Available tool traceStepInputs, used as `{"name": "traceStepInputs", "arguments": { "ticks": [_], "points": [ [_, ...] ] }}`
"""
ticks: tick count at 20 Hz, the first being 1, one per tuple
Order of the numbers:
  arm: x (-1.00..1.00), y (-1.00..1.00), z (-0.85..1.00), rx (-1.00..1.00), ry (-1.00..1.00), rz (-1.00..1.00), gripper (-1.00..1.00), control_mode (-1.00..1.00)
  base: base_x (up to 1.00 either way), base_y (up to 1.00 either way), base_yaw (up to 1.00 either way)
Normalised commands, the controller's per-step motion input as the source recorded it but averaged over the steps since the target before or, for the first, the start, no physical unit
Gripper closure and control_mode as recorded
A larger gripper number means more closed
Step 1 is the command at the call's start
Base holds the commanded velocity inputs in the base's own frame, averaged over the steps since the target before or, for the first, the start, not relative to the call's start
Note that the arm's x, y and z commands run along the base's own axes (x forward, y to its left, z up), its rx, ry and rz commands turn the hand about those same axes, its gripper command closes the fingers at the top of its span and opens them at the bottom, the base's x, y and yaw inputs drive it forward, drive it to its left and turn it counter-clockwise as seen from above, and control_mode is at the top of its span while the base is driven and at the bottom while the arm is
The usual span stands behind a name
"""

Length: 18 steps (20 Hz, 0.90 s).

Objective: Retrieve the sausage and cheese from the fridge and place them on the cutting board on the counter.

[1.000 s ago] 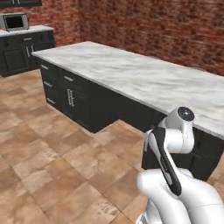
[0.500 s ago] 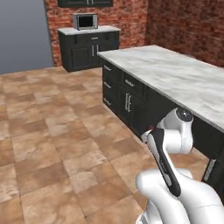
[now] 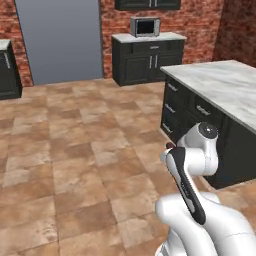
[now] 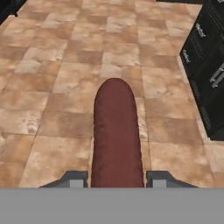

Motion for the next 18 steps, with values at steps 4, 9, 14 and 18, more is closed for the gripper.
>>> {"name": "traceStepInputs", "arguments": {
  "ticks": [4,9,14,18],
  "points": [
    [0.00,0.00,0.00,0.00,0.00,0.00,1.00,1.00,1.00,0.71,0.29],
    [0.00,0.00,0.00,0.00,0.00,0.00,1.00,1.00,1.00,0.61,0.35],
    [0.00,0.00,0.00,0.00,0.00,0.00,1.00,1.00,1.00,0.43,0.47],
    [0.00,0.00,0.00,0.00,0.00,0.00,1.00,1.00,1.00,0.47,0.41]
  ]
}}
